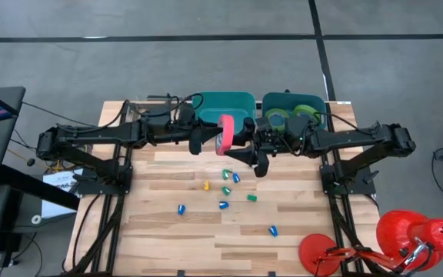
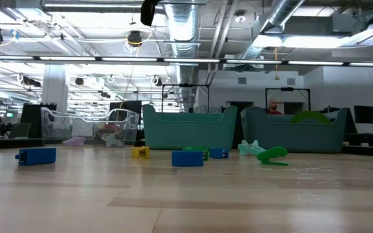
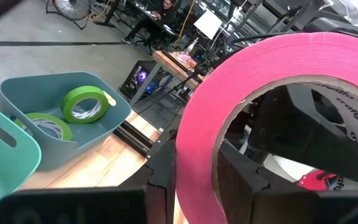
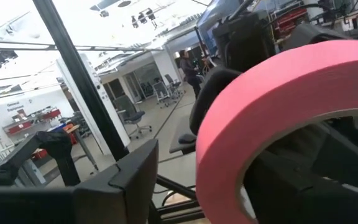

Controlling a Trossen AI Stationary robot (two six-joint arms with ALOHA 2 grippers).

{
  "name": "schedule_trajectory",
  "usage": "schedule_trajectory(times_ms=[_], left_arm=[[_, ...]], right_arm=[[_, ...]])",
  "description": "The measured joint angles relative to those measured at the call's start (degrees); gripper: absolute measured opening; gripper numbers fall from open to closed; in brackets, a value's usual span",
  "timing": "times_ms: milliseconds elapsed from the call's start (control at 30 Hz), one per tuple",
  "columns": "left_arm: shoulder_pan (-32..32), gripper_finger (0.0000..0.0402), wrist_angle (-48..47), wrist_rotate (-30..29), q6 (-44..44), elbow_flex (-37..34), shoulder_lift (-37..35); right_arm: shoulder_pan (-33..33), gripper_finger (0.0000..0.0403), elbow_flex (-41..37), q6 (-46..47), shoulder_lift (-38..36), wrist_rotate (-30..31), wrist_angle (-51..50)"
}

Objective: Pick and place Stapler, Stapler remover, tape
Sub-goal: Put the pink tape into the blue bin

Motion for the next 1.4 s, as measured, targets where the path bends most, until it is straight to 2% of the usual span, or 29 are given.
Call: schedule_trajectory(times_ms=[533, 900, 1000, 1267, 1400], left_arm=[[-0.02, 0.0077, 0.03, 0.20, 0.21, 0.03, -0.02], [-0.08, 0.0082, -0.04, 0.20, 0.23, 0.04, -0.02], [-0.40, 0.0102, -0.04, 0.46, 1.07, 0.04, -0.02], [-0.72, 0.0200, 0.00, 0.80, 1.27, 0.04, -0.02], [-0.74, 0.0239, 0.05, 3.21, 1.27, 0.04, -0.02]], right_arm=[[-0.03, 0.0097, 0.00, -0.10, 0.44, 0.00, -0.17], [-0.01, 0.0086, 0.00, -0.06, 0.44, -0.01, -0.57], [0.03, 0.0086, 0.00, -0.19, 0.44, -0.17, -0.57], [0.01, 0.0083, 0.00, -0.19, 0.48, -0.17, -0.63], [0.01, 0.0083, 0.00, -0.18, 0.48, -0.17, -0.61]])
